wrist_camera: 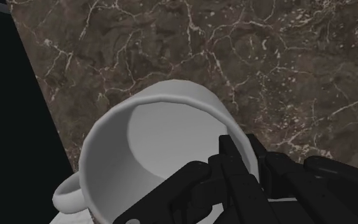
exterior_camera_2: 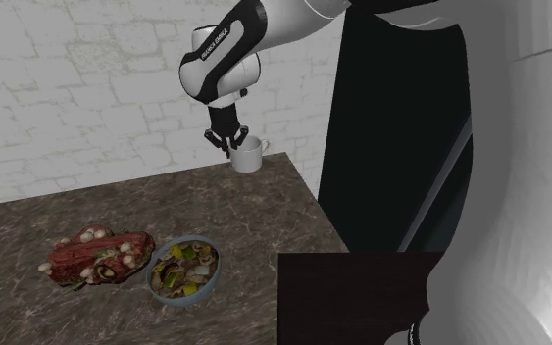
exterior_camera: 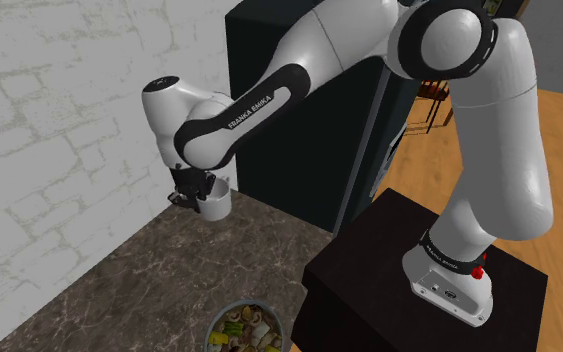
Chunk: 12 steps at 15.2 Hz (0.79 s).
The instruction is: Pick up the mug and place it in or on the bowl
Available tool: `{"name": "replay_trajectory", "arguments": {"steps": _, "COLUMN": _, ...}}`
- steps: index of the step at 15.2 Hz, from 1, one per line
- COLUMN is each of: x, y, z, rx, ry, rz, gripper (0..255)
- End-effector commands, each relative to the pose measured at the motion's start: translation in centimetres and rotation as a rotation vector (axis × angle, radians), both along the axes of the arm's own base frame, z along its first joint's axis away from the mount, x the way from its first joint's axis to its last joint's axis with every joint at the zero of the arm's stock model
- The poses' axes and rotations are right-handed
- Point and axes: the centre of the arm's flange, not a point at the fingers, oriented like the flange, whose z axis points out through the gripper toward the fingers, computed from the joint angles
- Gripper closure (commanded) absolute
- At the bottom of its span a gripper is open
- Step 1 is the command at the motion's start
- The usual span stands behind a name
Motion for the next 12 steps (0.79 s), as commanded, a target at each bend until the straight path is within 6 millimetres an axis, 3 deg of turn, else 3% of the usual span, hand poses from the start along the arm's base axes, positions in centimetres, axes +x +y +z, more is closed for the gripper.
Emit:
{"name": "replay_trajectory", "arguments": {"steps": 1, "x": -2.4, "y": 0.9, "z": 0.4, "rx": 0.000, "ry": -0.001, "rz": -0.001, "gripper": 255}}
{"name": "replay_trajectory", "arguments": {"steps": 12, "x": -16.0, "y": 6.2, "z": 0.8, "rx": 0.000, "ry": -0.001, "rz": -0.001, "gripper": 255}}
